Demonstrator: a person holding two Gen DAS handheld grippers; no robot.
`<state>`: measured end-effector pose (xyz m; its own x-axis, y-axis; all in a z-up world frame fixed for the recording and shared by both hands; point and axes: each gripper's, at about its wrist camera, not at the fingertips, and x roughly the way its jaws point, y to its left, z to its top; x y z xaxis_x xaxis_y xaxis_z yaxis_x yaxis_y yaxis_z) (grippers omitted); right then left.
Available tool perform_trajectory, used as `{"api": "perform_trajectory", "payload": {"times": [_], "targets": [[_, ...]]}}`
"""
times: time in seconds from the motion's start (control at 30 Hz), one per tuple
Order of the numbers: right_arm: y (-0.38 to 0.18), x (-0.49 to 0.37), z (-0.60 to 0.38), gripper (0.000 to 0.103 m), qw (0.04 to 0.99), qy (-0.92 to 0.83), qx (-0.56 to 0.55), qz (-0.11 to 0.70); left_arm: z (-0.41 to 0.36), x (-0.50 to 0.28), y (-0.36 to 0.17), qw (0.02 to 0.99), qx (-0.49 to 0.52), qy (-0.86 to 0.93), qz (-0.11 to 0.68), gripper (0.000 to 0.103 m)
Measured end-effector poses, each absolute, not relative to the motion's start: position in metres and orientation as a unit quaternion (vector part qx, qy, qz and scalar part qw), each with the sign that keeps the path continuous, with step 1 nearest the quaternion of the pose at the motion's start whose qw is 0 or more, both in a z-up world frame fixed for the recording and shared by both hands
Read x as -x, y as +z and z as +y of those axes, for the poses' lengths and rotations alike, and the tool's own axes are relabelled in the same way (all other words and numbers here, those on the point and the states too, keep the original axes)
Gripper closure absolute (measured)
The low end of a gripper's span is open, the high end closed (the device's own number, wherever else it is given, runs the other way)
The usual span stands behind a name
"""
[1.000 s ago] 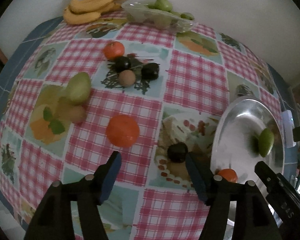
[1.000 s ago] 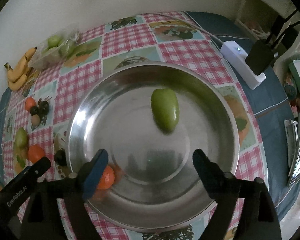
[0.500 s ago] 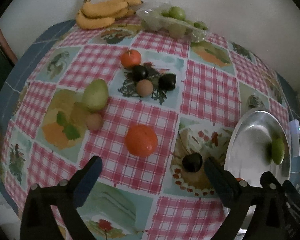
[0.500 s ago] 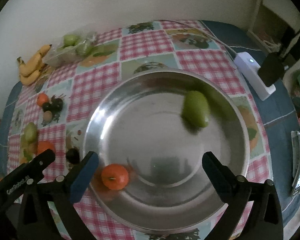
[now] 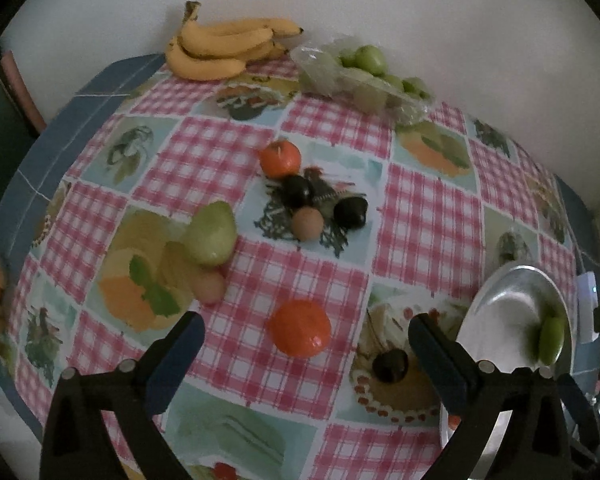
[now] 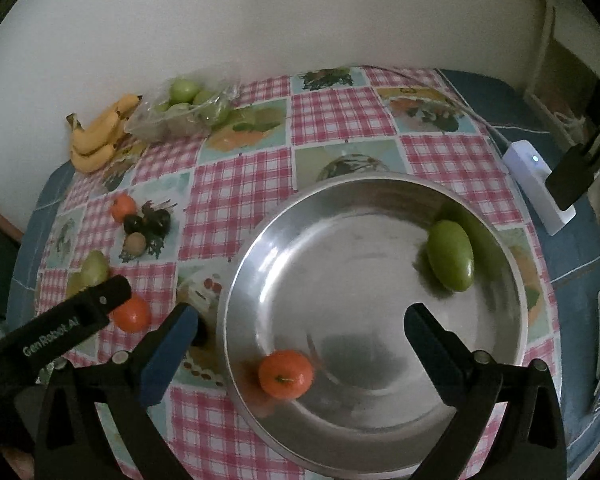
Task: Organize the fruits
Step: 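Move the left tool to the other orange while the right tool approaches a dark plum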
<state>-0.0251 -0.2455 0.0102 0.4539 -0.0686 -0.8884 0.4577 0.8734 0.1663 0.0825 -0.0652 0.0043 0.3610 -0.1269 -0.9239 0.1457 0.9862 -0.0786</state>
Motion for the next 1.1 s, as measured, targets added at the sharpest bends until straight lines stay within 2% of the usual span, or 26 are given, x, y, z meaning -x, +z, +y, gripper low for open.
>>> {"api": "perform_trajectory", "payload": {"times": [0.5, 0.83, 1.1], "targets": [[0.027, -0.007, -0.211, 0.0, 0.842, -0.112, -0.201, 0.487, -0.02, -0.095, 0.028, 0.856, 0.0, -0.06, 0.514, 0.0], [0.027, -0.028, -0.163, 0.0, 0.847, -0.064, -0.172, 0.5, 0.051, -0.114, 0.017, 0.848, 0.071, 0.026, 0.524, 0.0], [0.019, -0.034, -0.147, 0.0, 0.843, -0.042, -0.162, 0.511, 0.056, -0.113, 0.011, 0.843, 0.084, 0.025, 0.53, 0.0]]}}
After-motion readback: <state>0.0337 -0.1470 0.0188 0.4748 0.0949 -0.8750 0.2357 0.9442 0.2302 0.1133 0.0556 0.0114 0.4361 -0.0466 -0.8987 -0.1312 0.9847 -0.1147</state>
